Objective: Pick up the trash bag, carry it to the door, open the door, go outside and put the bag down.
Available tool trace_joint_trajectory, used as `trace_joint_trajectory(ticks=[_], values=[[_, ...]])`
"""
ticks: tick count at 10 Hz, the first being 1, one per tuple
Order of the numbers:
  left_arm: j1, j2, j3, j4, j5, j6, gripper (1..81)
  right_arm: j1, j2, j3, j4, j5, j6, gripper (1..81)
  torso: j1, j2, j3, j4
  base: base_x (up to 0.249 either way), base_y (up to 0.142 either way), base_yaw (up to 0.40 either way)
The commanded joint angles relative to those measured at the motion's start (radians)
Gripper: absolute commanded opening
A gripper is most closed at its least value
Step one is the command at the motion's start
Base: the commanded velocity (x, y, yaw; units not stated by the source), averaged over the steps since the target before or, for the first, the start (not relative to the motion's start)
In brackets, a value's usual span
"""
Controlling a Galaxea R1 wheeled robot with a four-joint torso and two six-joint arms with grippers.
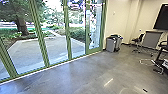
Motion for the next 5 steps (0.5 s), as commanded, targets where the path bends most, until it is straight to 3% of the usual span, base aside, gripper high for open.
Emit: trace_joint_trajectory(ticks=[1, 5], values=[[-0.057, 0.001, 0.003, -0.005, 0.062, 0.005, 1.0, 0.040, -0.001, 0.003, -0.008, -0.056, -0.005, 81.1, 0.000, 0.000, 0.000, 0.000, 0.151, -0.068, 0.000], [-0.057, 0.001, 0.005, -0.008, 0.061, 0.005, 1.0, 0.040, 0.000, 0.003, -0.008, -0.056, -0.005, 81.1, 0.000, 0.000, 0.000, 0.000, 0.171, -0.081, 0.000]])
